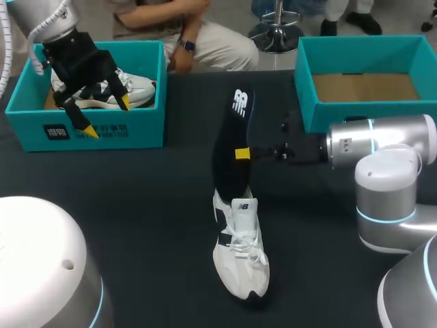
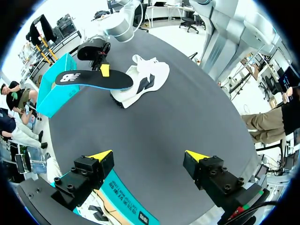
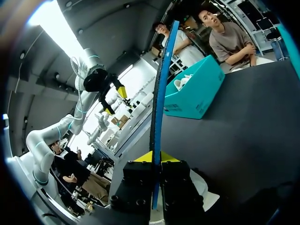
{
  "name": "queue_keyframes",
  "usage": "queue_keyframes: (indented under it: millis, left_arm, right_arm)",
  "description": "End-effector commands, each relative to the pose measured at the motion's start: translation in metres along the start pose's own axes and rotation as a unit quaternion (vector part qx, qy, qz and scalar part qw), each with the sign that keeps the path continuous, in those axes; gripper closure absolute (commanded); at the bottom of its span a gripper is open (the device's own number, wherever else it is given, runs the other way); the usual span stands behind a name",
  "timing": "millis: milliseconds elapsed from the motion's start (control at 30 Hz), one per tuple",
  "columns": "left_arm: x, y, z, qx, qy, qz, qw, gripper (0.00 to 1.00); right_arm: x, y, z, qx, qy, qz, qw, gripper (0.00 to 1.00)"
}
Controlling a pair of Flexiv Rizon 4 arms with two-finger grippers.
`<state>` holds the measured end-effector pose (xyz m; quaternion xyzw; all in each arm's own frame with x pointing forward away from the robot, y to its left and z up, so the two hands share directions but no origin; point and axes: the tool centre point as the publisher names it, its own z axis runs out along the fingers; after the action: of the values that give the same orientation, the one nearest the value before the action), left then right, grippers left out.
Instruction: Take the shoe out of the shoebox, open the shoe tongue, remove and reinsert the insole, then place the shoe into the shoebox
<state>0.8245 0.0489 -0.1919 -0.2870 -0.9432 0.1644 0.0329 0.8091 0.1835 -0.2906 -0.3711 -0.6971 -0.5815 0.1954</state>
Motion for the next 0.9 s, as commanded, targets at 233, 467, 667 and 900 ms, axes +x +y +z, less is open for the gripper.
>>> queue_keyframes:
  millis: [233,467,667,900]
  left_arm:
    - [-0.001,0.000,0.000,-0.001,0.001,0.000,1.000,0.00]
    - [-0.001,0.000,0.000,-0.001,0.001,0.000,1.000,0.00]
    - [-0.001,0.000,0.000,-0.001,0.001,0.000,1.000,0.00]
    - [-0.001,0.000,0.000,-0.001,0.001,0.000,1.000,0.00]
  right_arm:
    - [-0.001,-0.007,-0.005,0.020,-0.009,-0.001,1.000,1.00]
    - [0.000,-0.014,-0.005,0.033,-0.013,-0.004,0.999,1.00]
    - [0.001,-0.020,-0.005,0.034,-0.014,-0.001,0.999,1.00]
    - [0.000,-0.025,0.002,0.038,-0.007,0.005,0.999,1.00]
